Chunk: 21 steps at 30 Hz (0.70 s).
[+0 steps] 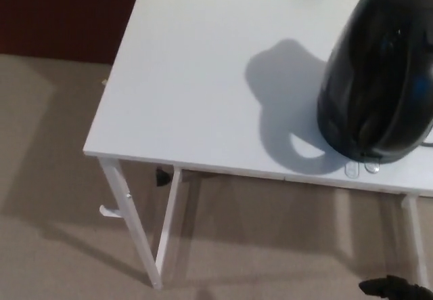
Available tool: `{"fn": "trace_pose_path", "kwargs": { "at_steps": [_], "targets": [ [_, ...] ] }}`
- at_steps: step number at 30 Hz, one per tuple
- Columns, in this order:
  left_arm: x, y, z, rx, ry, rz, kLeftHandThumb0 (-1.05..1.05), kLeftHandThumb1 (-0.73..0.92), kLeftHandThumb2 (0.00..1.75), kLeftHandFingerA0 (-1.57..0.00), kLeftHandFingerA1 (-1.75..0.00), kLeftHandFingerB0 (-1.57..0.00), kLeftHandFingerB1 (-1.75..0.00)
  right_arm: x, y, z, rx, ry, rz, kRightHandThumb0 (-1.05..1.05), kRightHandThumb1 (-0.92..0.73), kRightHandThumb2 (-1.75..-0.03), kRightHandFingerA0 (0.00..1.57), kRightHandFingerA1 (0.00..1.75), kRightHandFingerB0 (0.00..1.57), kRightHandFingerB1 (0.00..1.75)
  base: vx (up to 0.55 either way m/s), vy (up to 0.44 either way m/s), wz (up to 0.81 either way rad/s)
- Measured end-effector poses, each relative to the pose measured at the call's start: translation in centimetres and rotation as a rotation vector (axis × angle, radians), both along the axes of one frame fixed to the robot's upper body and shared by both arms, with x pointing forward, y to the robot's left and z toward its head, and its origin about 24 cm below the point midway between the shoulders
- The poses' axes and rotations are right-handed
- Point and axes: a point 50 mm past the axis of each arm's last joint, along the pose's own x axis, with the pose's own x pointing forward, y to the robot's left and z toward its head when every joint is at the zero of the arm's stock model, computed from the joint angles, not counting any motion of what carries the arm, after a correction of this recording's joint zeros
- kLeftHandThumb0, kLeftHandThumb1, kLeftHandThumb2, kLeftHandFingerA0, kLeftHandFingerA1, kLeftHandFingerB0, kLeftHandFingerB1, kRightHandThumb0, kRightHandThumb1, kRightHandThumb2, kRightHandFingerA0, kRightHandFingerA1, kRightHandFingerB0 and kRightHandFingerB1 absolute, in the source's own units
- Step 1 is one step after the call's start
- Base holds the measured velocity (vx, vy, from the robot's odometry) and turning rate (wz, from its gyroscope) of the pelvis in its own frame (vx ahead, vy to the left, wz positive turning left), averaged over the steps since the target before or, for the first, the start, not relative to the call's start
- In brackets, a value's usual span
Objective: The robot walk towards a table in front and click the button on the base of the boilling pot using its left middle finger
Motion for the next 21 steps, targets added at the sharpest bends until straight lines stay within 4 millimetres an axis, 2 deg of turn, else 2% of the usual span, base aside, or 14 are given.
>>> {"fn": "trace_pose_path", "kwargs": {
  "at_steps": [6, 7, 8, 9, 15, 16, 17, 21],
  "targets": [
    [0.2, -0.1, 0.2, 0.005, -0.016, -0.016, -0.26, 0.46, 0.54, -0.48, -0.38, -0.38, -0.33, 0.1, 0.1, 0.2, 0.002, -0.01, 0.005, -0.01, -0.63, -0.58, 0.55, 0.52, 0.43, 0.46, 0.02, -0.02, 0.03],
    [0.2, -0.2, 0.3, 0.005, -0.016, -0.017, -0.28, 0.46, 0.54, -0.49, -0.38, -0.39, -0.33, 0.0, 0.1, 0.2, 0.002, -0.009, 0.004, -0.02, -0.45, -0.85, 0.47, 0.63, 0.32, 0.55, 0.0, 0.0, 0.0],
    [0.1, -0.2, 0.2, 0.005, -0.015, -0.018, -0.28, 0.46, 0.54, -0.49, -0.38, -0.39, -0.33, -0.1, 0.0, 0.1, 0.001, -0.007, 0.003, -0.02, -0.45, -0.85, 0.47, 0.63, 0.32, 0.55, 0.0, 0.0, 0.0],
    [0.1, -0.2, 0.2, 0.005, -0.015, -0.018, -0.27, 0.46, 0.54, -0.5, -0.39, -0.39, -0.33, -0.1, 0.0, 0.1, 0.001, -0.005, 0.003, -0.01, -0.64, -0.58, 0.55, 0.52, 0.42, 0.45, 0.0, 0.0, 0.0],
    [0.7, -0.4, 0.5, 0.001, -0.037, -0.035, -0.22, 0.47, 0.54, -0.46, -0.39, -0.39, -0.33, 0.1, 0.0, 0.3, -0.002, -0.004, -0.002, -0.01, -0.64, -0.58, 0.54, 0.53, 0.44, 0.46, 0.02, -0.021, -0.02],
    [0.7, -0.5, 0.6, -0.006, -0.041, -0.04, -0.24, 0.46, 0.54, -0.47, -0.39, -0.38, -0.33, 0.1, -0.1, 0.3, -0.001, -0.008, -0.005, -0.02, -0.46, -0.85, 0.45, 0.62, 0.33, 0.56, 0.03, -0.033, 0.06],
    [0.8, -0.5, 0.7, -0.008, -0.044, -0.04, -0.24, 0.46, 0.54, -0.47, -0.39, -0.39, -0.33, 0.1, -0.1, 0.3, -0.001, -0.008, -0.005, -0.02, -0.64, -0.58, 0.55, 0.53, 0.43, 0.46, 0.02, -0.035, -0.13],
    [1.4, -0.4, 0.7, -0.025, -0.056, -0.026, -0.33, 0.39, 0.61, -0.41, -0.45, -0.35, -0.39, 0.6, 0.0, 0.6, 0.001, -0.019, 0.002, -0.03, -0.64, -0.58, 0.54, 0.54, 0.43, 0.46, 0.01, -0.039, 0.05]
  ]
}}
